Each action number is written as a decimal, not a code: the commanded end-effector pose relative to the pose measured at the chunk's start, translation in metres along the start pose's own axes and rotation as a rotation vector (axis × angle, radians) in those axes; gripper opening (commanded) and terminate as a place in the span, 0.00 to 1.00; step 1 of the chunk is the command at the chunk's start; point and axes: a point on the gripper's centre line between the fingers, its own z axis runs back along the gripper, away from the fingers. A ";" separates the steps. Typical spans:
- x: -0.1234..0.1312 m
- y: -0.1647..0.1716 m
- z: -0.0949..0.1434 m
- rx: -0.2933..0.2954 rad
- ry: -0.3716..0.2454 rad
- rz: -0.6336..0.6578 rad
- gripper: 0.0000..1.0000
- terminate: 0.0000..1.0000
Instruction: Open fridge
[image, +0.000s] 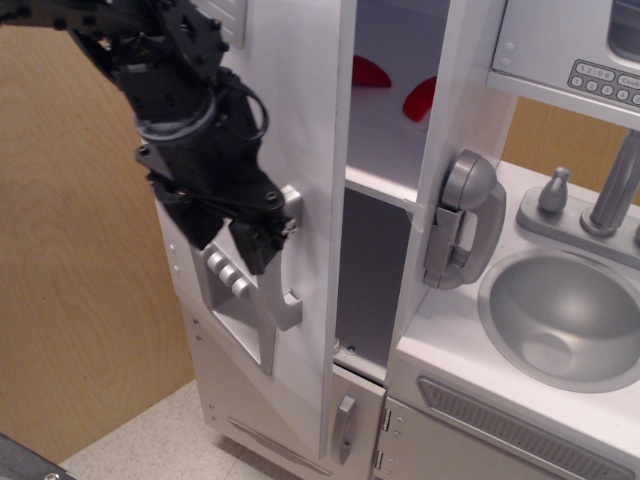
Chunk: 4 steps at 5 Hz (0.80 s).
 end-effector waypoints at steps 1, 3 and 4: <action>-0.032 -0.009 0.001 0.030 -0.024 -0.105 1.00 0.00; -0.011 -0.080 -0.026 0.021 0.009 -0.174 1.00 0.00; 0.003 -0.109 -0.034 0.005 0.026 -0.235 1.00 0.00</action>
